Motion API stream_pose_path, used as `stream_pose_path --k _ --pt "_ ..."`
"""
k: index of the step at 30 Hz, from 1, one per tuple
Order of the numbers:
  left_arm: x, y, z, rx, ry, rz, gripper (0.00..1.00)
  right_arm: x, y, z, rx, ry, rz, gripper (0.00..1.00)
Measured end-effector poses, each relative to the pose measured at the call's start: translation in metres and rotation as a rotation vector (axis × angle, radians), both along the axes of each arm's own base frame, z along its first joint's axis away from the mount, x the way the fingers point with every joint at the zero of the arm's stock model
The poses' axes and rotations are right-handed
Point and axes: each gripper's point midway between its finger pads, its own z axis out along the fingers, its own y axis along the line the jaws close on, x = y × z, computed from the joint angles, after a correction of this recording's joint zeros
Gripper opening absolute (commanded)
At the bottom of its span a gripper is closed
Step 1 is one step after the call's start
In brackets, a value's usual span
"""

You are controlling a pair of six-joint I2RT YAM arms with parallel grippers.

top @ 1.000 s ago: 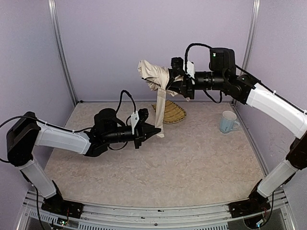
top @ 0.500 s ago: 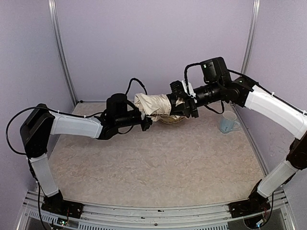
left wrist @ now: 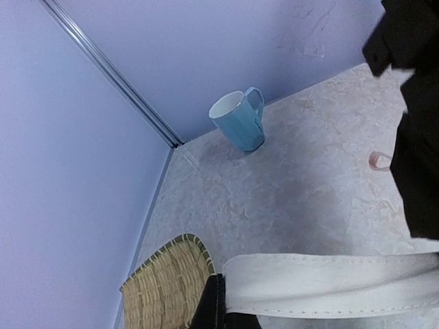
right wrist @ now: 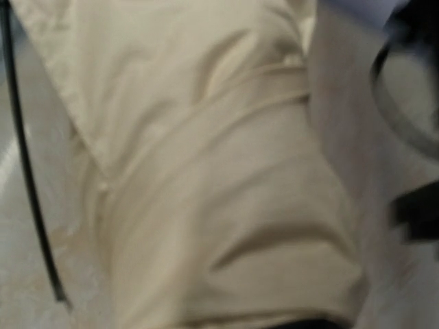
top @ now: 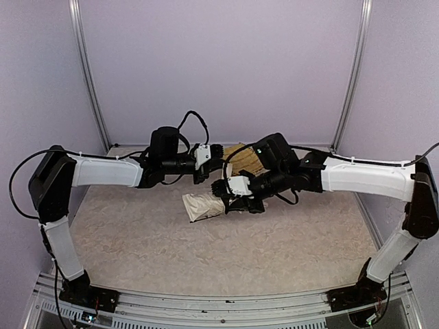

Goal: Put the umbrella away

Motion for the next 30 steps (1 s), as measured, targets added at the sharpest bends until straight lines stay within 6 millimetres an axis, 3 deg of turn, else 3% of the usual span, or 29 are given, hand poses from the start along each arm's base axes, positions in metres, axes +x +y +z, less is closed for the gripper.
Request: stream_pose_path --k 3,7,11,17,22,25,27,28,30 --pt "-0.004 0.004 -0.022 0.053 0.041 0.003 0.0 0.008 0.007 -0.05 -0.086 0.019 -0.068 0.0" --pt "-0.013 0.016 -0.066 0.136 0.118 0.028 0.0 0.01 0.003 -0.107 -0.191 -0.004 -0.145 0.0" --pt "-0.026 0.027 -0.102 0.201 0.182 0.051 0.0 0.004 0.0 -0.144 -0.252 -0.047 -0.17 0.0" --pt "-0.018 0.031 -0.122 0.227 0.215 0.117 0.0 0.011 0.005 -0.162 -0.255 -0.062 -0.187 0.0" --pt "-0.002 0.04 -0.173 0.306 0.285 0.226 0.08 0.011 -0.002 -0.189 -0.305 -0.053 -0.206 0.0" --pt "0.024 0.044 -0.181 0.326 0.296 0.321 0.28 0.012 -0.002 -0.189 -0.305 -0.055 -0.21 0.0" --pt "0.052 0.048 -0.165 0.296 0.267 0.402 0.55 0.012 -0.002 -0.19 -0.307 -0.055 -0.211 0.0" --pt "0.068 0.052 -0.152 0.27 0.25 0.452 0.63 0.012 -0.002 -0.19 -0.308 -0.054 -0.211 0.0" --pt "0.093 0.062 -0.126 0.21 0.221 0.54 0.69 0.012 -0.002 -0.19 -0.31 -0.052 -0.212 0.0"
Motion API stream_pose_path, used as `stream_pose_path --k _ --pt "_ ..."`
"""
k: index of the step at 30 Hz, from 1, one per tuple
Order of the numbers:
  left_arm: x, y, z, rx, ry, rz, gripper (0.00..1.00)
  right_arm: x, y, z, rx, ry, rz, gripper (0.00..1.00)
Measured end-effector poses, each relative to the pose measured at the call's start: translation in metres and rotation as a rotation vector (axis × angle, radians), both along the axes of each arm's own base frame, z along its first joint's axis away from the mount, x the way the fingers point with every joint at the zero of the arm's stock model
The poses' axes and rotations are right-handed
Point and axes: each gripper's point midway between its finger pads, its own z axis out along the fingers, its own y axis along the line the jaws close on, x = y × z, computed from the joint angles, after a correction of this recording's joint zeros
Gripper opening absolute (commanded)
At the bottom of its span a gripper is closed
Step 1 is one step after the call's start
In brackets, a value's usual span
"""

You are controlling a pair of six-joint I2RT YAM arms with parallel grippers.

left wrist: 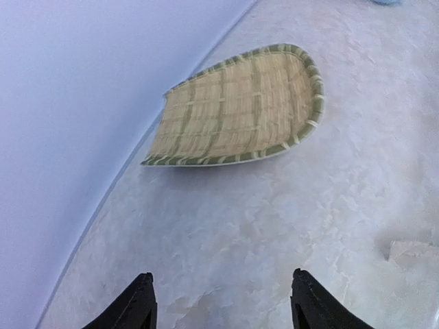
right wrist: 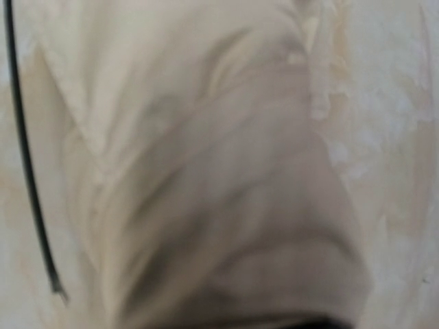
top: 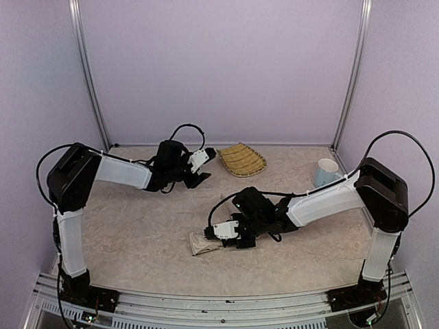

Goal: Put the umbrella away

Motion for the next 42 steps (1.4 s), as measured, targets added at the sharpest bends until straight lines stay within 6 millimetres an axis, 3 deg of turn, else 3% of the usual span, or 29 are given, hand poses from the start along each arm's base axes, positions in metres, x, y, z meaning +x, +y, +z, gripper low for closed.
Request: stream_pose_path --k 3,5,6,7,9,12,15,17,21,23,26,27,30,35,42 --pt "0.01 0.02 0.03 -0.055 -0.031 0.098 0.67 0.0 0.0 0.0 0.001 0.004 0.0 0.0" --pt "-0.002 0.032 0.053 -0.1 -0.049 0.125 0.63 -0.001 0.0 0.0 0.002 0.021 0.003 0.0" --pt "-0.015 0.037 0.068 -0.136 -0.066 0.127 0.61 -0.002 0.0 0.0 0.003 0.035 0.006 0.0" --pt "-0.04 0.047 0.091 -0.191 -0.095 0.119 0.59 -0.002 0.001 0.0 0.004 0.05 0.009 0.0" --pt "-0.069 0.048 0.113 -0.249 -0.133 0.086 0.54 -0.002 0.001 0.0 0.004 0.083 0.012 0.0" --pt "-0.138 0.04 0.138 -0.343 -0.189 -0.026 0.52 0.0 0.001 -0.001 0.006 0.151 0.017 0.0" --pt "-0.199 0.018 0.124 -0.351 -0.154 -0.168 0.55 0.001 0.001 -0.001 0.011 0.229 0.016 0.0" --pt "-0.236 0.006 0.099 -0.301 -0.105 -0.252 0.61 0.003 0.001 -0.002 0.014 0.287 0.015 0.0" --pt "-0.28 -0.006 0.052 -0.161 -0.062 -0.334 0.7 0.003 0.0 -0.004 0.01 0.385 0.003 0.0" --pt "-0.283 -0.007 0.035 -0.098 -0.066 -0.336 0.71 0.004 0.0 -0.005 0.011 0.442 -0.005 0.0" --pt "-0.27 -0.009 0.001 0.03 -0.076 -0.305 0.75 0.005 0.0 -0.005 0.015 0.519 -0.02 0.0" --pt "-0.265 -0.009 -0.008 0.064 -0.073 -0.296 0.81 0.005 0.0 -0.004 0.019 0.538 -0.024 0.0" --pt "-0.248 -0.017 -0.032 0.155 -0.053 -0.286 0.82 0.003 -0.002 -0.004 0.033 0.633 -0.041 0.0" --pt "-0.225 -0.028 -0.042 0.197 -0.031 -0.276 0.76 -0.002 -0.006 -0.004 0.039 0.753 -0.061 0.0" --pt "-0.22 -0.039 -0.054 0.228 0.031 -0.306 0.75 0.005 -0.007 -0.001 0.066 0.842 -0.091 0.0"
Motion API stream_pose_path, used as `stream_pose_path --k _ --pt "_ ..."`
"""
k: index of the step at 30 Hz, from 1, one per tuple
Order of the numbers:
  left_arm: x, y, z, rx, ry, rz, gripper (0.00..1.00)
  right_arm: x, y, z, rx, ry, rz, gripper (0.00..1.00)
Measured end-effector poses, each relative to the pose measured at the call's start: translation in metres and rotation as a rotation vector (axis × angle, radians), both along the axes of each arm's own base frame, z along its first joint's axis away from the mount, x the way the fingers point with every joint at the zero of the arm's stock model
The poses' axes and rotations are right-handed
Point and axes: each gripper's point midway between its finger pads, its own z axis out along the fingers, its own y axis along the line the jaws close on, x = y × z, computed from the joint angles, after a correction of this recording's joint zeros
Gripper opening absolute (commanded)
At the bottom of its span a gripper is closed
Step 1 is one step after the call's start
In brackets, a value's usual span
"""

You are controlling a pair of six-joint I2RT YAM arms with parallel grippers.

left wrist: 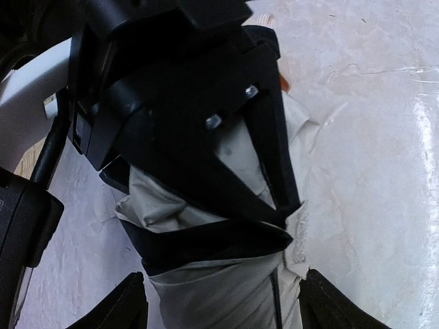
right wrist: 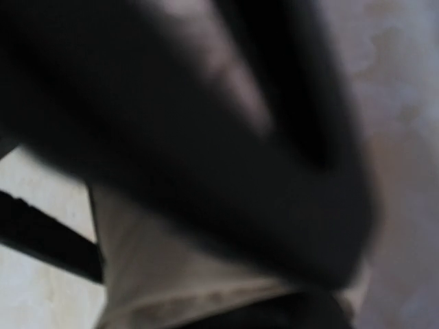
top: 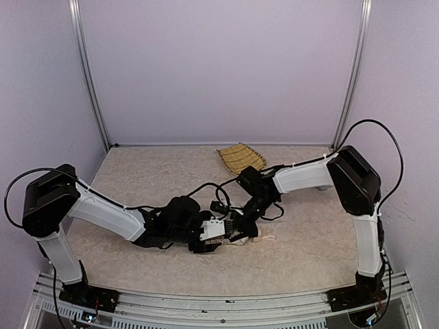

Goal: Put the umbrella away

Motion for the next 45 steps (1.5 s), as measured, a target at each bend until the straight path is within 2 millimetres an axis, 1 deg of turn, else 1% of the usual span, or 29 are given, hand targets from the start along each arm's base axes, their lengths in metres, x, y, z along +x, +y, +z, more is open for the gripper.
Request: stream_pose_path --k 4,6,8,9,12,13,14,16,18,20,22,24,27,30,33,35,36,38,40,42,45 --pt "-0.008 -0.001 -0.005 -0.004 0.064 -0.041 0.75 0.002 -0.001 0.0 0.008 0.063 -0.028 0.0" --pt "-0.007 -0.002 -0.005 -0.009 0.081 -0.043 0.75 0.002 -0.001 0.001 0.007 0.079 -0.035 0.0" --pt "-0.004 -0.006 -0.008 0.0 0.096 -0.038 0.69 0.002 0.0 0.001 0.007 0.095 -0.044 0.0" --pt "-0.002 -0.008 -0.011 0.009 0.104 -0.034 0.64 0.002 0.0 0.001 0.007 0.103 -0.051 0.0" --pt "0.005 -0.013 -0.018 0.032 0.133 -0.024 0.39 0.003 -0.001 0.001 0.002 0.113 -0.066 0.0" --pt "0.005 -0.014 -0.019 0.038 0.143 -0.028 0.32 0.004 -0.001 0.002 0.0 0.114 -0.072 0.03" --pt "0.004 -0.015 -0.019 0.044 0.149 -0.035 0.29 0.005 -0.001 0.002 0.0 0.108 -0.075 0.07" --pt "0.003 -0.014 -0.019 0.052 0.161 -0.043 0.25 0.006 -0.003 0.002 -0.003 0.084 -0.082 0.14" --pt "0.002 -0.014 -0.019 0.053 0.169 -0.049 0.16 0.008 -0.005 0.002 -0.011 0.048 -0.089 0.22" --pt "0.002 -0.014 -0.019 0.054 0.168 -0.054 0.11 0.008 -0.005 0.002 -0.016 0.021 -0.103 0.29" --pt "0.001 -0.015 -0.019 0.057 0.157 -0.059 0.07 0.01 -0.006 0.003 -0.02 -0.004 -0.117 0.35" --pt "0.001 -0.017 -0.02 0.062 0.14 -0.062 0.0 0.01 -0.008 0.004 -0.029 -0.026 -0.132 0.39" --pt "-0.001 -0.022 -0.022 0.071 0.107 -0.059 0.0 0.011 -0.016 0.007 -0.052 -0.05 -0.165 0.45" --pt "-0.005 -0.027 -0.021 0.072 0.082 -0.059 0.0 0.011 -0.024 0.016 -0.069 -0.076 -0.199 0.49" --pt "-0.008 -0.028 -0.021 0.078 0.074 -0.061 0.0 0.012 -0.034 0.031 -0.068 -0.118 -0.233 0.51" --pt "-0.008 -0.028 -0.022 0.081 0.072 -0.062 0.0 0.015 -0.042 0.045 -0.06 -0.151 -0.262 0.51" --pt "-0.008 -0.028 -0.022 0.083 0.072 -0.062 0.0 0.017 -0.045 0.049 -0.057 -0.164 -0.274 0.57" --pt "-0.008 -0.029 -0.023 0.087 0.073 -0.064 0.0 0.02 -0.053 0.058 -0.055 -0.184 -0.304 0.62" --pt "-0.008 -0.032 -0.023 0.094 0.066 -0.065 0.0 0.023 -0.061 0.064 -0.051 -0.186 -0.333 0.64" --pt "-0.01 -0.033 -0.024 0.107 0.048 -0.062 0.0 0.034 -0.072 0.074 -0.034 -0.171 -0.395 0.63" --pt "-0.012 -0.035 -0.024 0.122 0.023 -0.061 0.0 0.062 -0.088 0.089 0.014 -0.142 -0.512 0.62"
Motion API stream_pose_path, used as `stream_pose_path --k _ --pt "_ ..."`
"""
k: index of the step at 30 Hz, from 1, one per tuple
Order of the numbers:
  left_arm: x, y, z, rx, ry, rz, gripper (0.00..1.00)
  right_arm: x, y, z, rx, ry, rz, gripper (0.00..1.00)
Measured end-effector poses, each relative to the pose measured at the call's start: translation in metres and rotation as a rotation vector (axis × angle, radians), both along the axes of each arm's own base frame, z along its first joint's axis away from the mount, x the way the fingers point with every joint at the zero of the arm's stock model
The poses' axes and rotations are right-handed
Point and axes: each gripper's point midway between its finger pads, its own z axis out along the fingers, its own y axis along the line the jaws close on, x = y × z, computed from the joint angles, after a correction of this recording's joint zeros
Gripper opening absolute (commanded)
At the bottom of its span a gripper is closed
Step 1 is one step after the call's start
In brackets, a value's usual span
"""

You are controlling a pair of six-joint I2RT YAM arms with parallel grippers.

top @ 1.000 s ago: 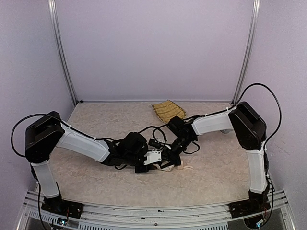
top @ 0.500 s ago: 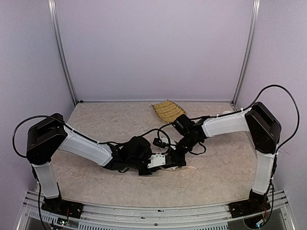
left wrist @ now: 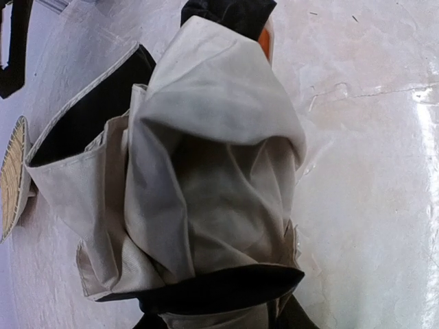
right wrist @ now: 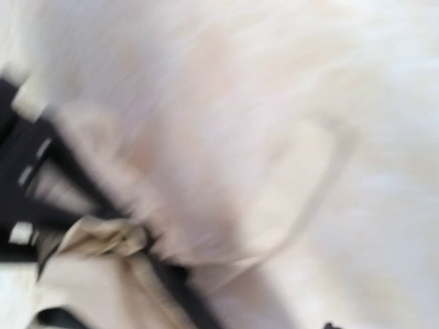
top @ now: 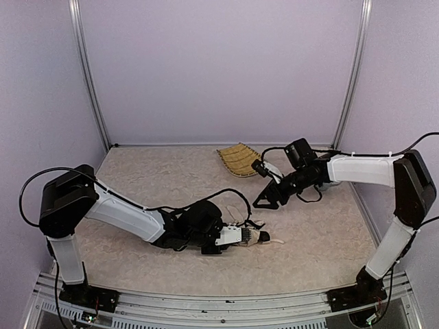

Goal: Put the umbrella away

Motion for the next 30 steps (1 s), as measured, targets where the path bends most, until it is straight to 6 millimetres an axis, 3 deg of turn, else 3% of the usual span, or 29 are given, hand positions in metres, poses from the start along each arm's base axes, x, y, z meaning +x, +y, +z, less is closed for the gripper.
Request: stream_pose_path --k 3,6,10,13,16,19,24,28,30 --pt "-0.001 0.0 0.0 0.008 -0.013 0.003 0.0 0.03 -0.015 0.011 0.062 0.023 -0.112 0.61" --pt "-0.001 0.0 0.0 0.01 -0.017 0.005 0.0 0.055 -0.016 0.008 0.083 0.057 -0.196 0.59" --pt "-0.001 0.0 0.0 0.013 -0.022 0.008 0.0 0.075 0.002 -0.034 0.077 0.18 -0.227 0.6" --pt "-0.001 0.0 0.0 0.013 -0.023 0.009 0.0 0.068 0.014 -0.077 0.038 0.296 -0.216 0.59" --pt "-0.001 0.0 0.0 0.014 -0.024 0.01 0.0 0.063 0.04 -0.074 0.08 0.317 -0.154 0.58" --pt "-0.001 0.0 0.0 0.014 -0.024 0.01 0.0 0.045 0.065 -0.077 0.111 0.368 -0.081 0.49" --pt "-0.001 0.0 0.0 0.014 -0.024 0.01 0.0 0.02 0.09 -0.083 0.166 0.473 -0.006 0.03" --pt "-0.001 0.0 0.0 0.014 -0.024 0.01 0.0 0.013 0.098 -0.088 0.204 0.548 -0.003 0.0" --pt "-0.001 0.0 0.0 0.014 -0.023 0.01 0.0 0.018 0.102 -0.08 0.254 0.55 -0.001 0.0"
